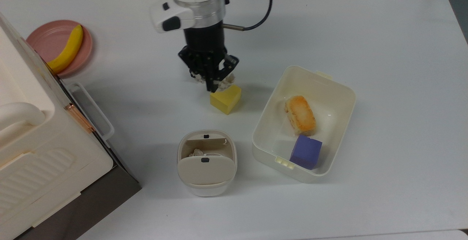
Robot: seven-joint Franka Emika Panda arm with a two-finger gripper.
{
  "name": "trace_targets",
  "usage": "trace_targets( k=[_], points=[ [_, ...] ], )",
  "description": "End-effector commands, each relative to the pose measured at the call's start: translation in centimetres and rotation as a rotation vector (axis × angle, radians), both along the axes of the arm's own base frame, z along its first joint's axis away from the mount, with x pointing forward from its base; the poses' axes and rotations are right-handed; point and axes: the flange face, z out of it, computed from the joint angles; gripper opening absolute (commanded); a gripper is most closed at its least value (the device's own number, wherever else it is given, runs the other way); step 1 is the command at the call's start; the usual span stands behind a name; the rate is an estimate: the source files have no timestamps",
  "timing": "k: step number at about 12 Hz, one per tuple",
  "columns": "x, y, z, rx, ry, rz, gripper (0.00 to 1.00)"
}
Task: Grab it up and put it in the trash
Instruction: 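Lift the paper and carry it over the cream trash bin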
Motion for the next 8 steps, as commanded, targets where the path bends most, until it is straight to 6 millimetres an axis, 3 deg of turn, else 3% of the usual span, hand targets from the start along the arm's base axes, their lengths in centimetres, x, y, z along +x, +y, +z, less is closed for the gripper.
trace_targets(
  k=[1,5,8],
  points=[
    [3.8,-0.9,-0.2,0.009,-0.096,-0.019,0.00],
    [7.0,-1.0,-2.3,-0.030,-0.225,-0.010,0.00],
    [8.0,-0.9,-3.3,-0.077,-0.298,0.011,0.00]
  ],
)
